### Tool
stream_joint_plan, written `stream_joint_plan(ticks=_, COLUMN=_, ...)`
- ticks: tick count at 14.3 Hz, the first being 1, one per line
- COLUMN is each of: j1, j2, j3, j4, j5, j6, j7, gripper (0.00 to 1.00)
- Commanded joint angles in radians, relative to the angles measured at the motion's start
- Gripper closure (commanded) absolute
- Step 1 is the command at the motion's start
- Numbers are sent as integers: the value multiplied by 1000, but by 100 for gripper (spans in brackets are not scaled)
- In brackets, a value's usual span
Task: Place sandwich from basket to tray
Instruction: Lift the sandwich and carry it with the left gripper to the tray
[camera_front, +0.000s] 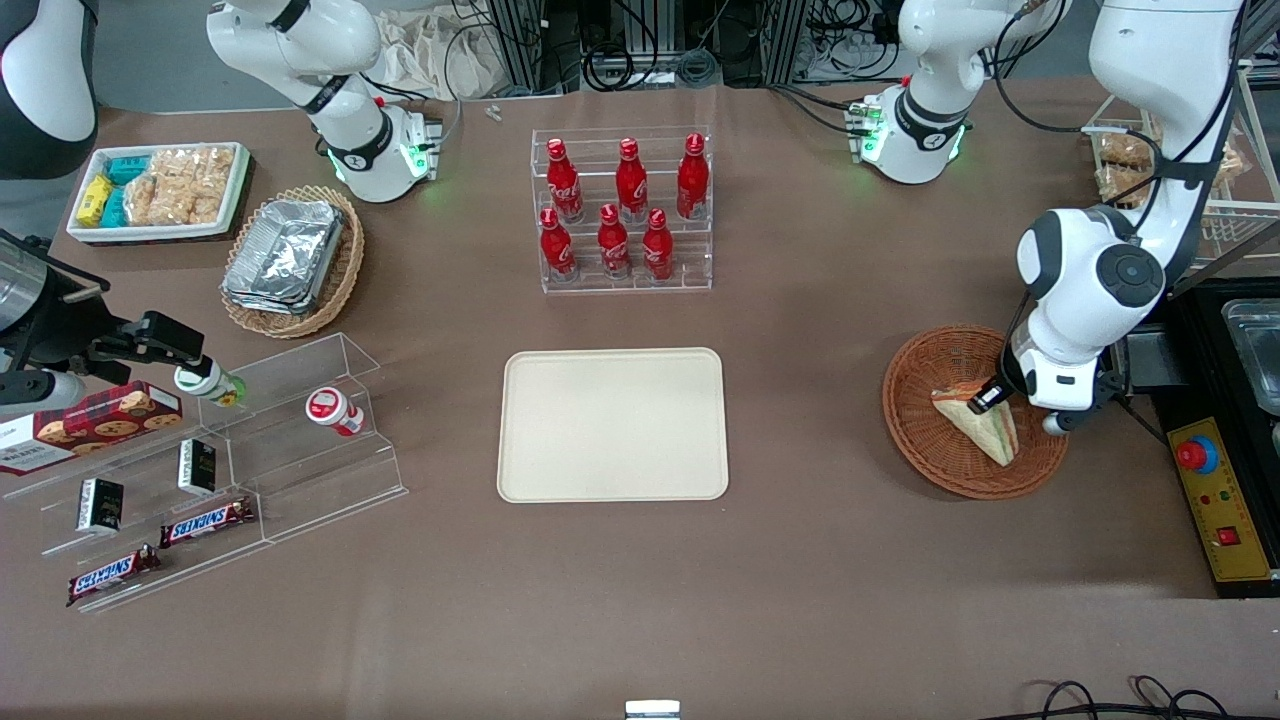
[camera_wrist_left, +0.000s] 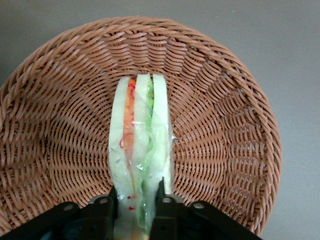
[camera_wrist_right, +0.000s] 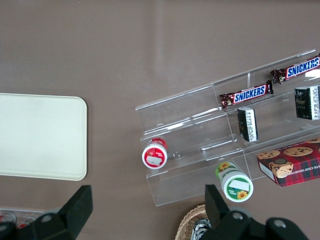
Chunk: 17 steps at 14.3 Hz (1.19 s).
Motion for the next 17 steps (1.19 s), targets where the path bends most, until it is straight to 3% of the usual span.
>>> stream_joint_plan(ticks=1, j1=5, j2=-40, j3=-9, j4=7, j5=9, j6=-34, j7=-12, gripper=97)
stream_joint_plan(ticks=4, j1=-2, j2=-54, j3=-14, j4=151, j5=11, j6=-286, j7=-9, gripper=100)
stream_joint_plan(ticks=9, j1=-13, j2=-39, j3=-101, j4=425, j5=11, j6=-650, j7=-7, gripper=100)
stream_joint_plan(ticks=13, j1=-13, j2=-22, j3=-271, j4=620, j5=15, j6=-905, j7=-13, gripper=100)
stream_joint_plan(ticks=17, j1=-71, j2=13, j3=-426, j4=713, j5=20, j6=-958, j7=-15, gripper=100)
